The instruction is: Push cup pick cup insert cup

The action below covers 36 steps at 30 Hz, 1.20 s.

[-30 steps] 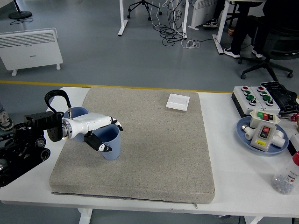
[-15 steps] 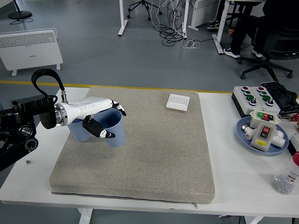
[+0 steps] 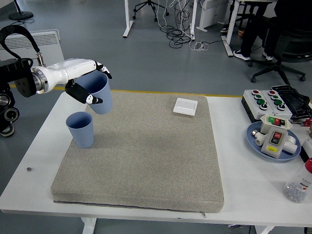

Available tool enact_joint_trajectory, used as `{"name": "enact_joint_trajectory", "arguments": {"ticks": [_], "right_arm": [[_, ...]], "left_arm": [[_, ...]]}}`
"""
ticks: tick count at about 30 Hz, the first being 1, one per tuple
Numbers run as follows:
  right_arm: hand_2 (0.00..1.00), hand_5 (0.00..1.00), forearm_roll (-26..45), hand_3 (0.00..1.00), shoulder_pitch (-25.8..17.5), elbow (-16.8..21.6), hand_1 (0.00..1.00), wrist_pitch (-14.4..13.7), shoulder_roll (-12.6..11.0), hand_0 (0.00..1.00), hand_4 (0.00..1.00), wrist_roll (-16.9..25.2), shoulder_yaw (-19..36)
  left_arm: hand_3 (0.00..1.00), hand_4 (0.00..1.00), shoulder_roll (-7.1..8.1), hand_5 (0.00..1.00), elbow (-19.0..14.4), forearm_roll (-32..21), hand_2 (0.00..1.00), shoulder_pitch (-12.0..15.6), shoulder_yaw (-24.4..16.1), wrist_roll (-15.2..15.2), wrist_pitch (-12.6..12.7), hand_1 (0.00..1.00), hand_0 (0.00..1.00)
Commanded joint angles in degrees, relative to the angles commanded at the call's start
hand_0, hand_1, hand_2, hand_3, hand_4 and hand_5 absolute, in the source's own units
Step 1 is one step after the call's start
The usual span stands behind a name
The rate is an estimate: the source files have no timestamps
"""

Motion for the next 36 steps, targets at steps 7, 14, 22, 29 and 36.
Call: {"name": "enact_joint_trajectory", "arguments": {"ticks": [7,14,22,29,36], "right_arm": [[0.582,0.577,0.26,0.584,-0.22,0.00,0.610,-0.05,0.06,0.749,0.111,0.04,-0.16],[0.582,0.576,-0.03,0.583,-0.44,0.00,0.611,-0.04,0.03,0.750,0.110,-0.01,-0.14],[0.583,0.576,0.15,0.584,-0.57,0.00,0.610,-0.10,0.11,0.750,0.110,-0.05,-0.22],[0.585,0.576,0.38,0.584,-0.55,0.00,0.610,-0.09,0.10,0.750,0.110,-0.04,-0.40],[0.585,0.576,0.44,0.584,-0.37,0.00,0.610,-0.04,0.03,0.750,0.110,-0.02,-0.48]], "left_arm": [[0.466,0.319,-0.20,0.002,4.08,1.71,0.648,-0.76,2.52,-0.36,0.11,0.557,0.509],[0.468,0.316,-0.24,0.002,5.84,1.47,0.649,-1.39,5.05,-0.81,0.24,0.561,0.518],[0.469,0.318,-0.24,0.002,6.03,1.16,0.649,-1.14,6.25,-0.78,0.27,0.562,0.522],[0.468,0.320,-0.42,0.002,7.22,1.24,0.654,-1.29,7.22,-0.89,0.21,0.563,0.525],[0.469,0.321,-0.65,0.002,9.28,1.08,0.656,-1.59,8.01,-1.15,0.28,0.569,0.528]]}}
